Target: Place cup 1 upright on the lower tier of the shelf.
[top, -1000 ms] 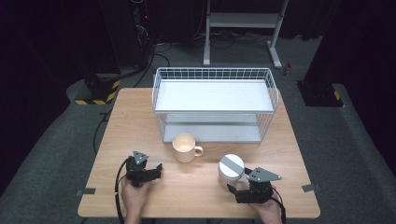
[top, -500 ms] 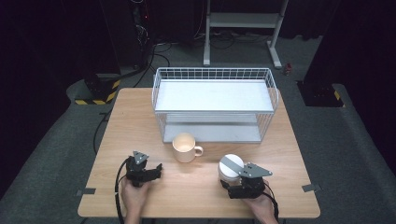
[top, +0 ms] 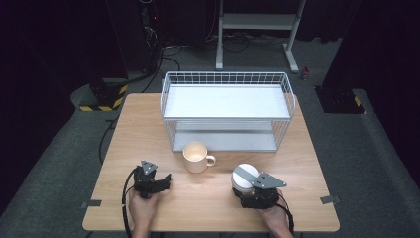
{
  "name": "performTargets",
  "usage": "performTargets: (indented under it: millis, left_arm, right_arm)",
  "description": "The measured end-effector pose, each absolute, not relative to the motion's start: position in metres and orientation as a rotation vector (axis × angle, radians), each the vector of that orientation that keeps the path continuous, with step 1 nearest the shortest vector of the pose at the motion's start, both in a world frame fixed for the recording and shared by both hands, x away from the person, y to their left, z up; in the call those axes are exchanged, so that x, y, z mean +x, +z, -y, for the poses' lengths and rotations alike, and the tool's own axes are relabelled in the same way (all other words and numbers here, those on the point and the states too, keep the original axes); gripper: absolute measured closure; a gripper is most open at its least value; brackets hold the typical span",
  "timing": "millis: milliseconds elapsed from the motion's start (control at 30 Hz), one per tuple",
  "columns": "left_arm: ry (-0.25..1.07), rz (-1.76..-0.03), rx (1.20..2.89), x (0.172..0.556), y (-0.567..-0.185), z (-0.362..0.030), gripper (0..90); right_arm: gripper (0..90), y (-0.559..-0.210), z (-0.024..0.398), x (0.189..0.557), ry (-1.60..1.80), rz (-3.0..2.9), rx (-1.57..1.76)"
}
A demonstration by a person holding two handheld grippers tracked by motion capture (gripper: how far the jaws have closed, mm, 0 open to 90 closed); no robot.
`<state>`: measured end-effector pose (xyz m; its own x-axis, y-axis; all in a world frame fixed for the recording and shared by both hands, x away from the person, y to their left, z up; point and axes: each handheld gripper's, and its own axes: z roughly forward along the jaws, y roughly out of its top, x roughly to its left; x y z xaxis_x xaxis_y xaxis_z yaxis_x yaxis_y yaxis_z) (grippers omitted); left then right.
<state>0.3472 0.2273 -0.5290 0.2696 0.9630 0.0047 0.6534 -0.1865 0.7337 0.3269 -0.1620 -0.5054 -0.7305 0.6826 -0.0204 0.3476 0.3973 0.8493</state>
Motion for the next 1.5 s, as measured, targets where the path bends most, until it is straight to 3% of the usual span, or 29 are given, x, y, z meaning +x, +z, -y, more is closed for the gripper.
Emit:
performTargets:
  millis: [700, 1500]
  left_arm:
    - [0.642, -1.455, 1.922, 0.347, -0.529, -0.227, 15.1]
    - [0.639, -1.459, 1.917, 0.347, -0.529, -0.227, 15.7]
  right_arm:
    - [18.6, -0.498, 0.168, 0.335, 1.265, -2.28, 0.926]
    - [18.7, -0.478, 0.183, 0.375, 1.256, -2.198, 1.031]
